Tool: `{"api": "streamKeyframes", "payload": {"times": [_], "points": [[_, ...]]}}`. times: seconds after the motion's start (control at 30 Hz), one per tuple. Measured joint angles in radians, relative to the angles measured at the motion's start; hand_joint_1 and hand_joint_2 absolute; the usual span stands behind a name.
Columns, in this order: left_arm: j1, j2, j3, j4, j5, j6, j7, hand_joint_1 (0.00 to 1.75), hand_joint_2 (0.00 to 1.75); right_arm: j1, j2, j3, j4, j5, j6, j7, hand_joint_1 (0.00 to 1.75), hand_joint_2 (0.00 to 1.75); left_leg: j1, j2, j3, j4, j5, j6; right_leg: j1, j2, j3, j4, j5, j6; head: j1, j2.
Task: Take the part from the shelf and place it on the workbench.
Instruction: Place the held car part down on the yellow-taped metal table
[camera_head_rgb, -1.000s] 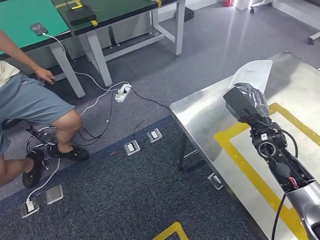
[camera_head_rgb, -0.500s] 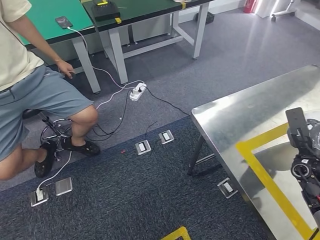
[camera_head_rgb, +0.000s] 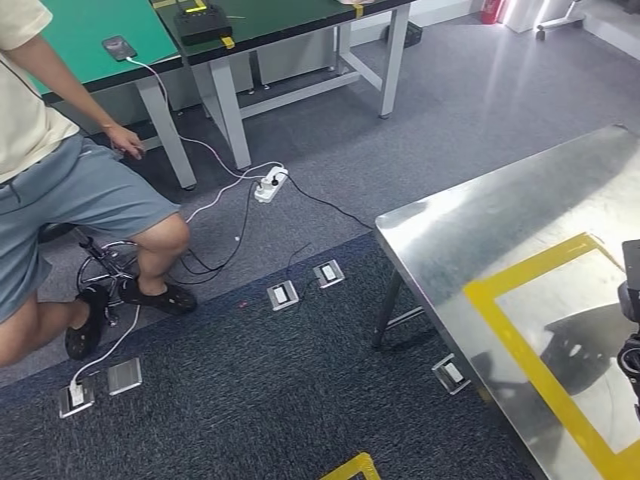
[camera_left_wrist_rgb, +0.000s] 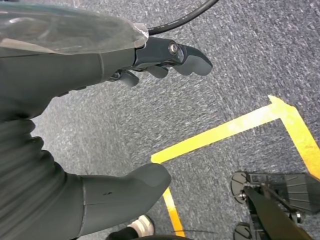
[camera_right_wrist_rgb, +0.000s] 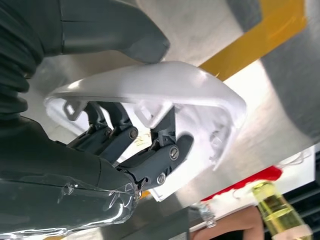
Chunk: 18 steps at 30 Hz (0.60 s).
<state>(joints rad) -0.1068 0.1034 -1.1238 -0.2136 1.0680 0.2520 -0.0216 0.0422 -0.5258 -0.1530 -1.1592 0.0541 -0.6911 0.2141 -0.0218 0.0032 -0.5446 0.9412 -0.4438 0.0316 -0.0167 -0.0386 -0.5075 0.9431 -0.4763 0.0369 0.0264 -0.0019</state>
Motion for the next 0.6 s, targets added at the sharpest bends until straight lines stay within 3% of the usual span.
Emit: {"api": "streamKeyframes", "payload": {"times": [0.37,0.5,0.6], "points": [[-0.001,0.000,0.000,0.000,0.011,0.015,-0.018,0.00,1.75,0.032,-0.003,-0.074,0.001,-0.002,-0.003,0.000,0.00,0.00,0.000,0.001,0.001,0.000,0.000,0.000,0.000,0.001,0.001,0.000,0.000,0.000,-0.002,0.000],[-0.001,0.000,0.000,0.000,0.011,0.015,-0.018,0.00,0.00,0.034,-0.003,-0.084,0.001,-0.002,-0.003,0.000,0.00,0.00,0.000,0.001,0.001,0.000,0.000,0.000,0.000,0.001,0.001,0.000,0.000,0.000,-0.002,0.000],[-0.001,0.000,0.000,0.000,0.013,0.016,-0.018,0.00,0.00,0.034,-0.003,-0.088,0.001,-0.013,-0.001,-0.004,0.00,0.00,0.000,0.001,0.002,0.000,0.000,0.000,0.000,0.001,0.001,0.000,0.000,0.000,-0.002,0.000]]}}
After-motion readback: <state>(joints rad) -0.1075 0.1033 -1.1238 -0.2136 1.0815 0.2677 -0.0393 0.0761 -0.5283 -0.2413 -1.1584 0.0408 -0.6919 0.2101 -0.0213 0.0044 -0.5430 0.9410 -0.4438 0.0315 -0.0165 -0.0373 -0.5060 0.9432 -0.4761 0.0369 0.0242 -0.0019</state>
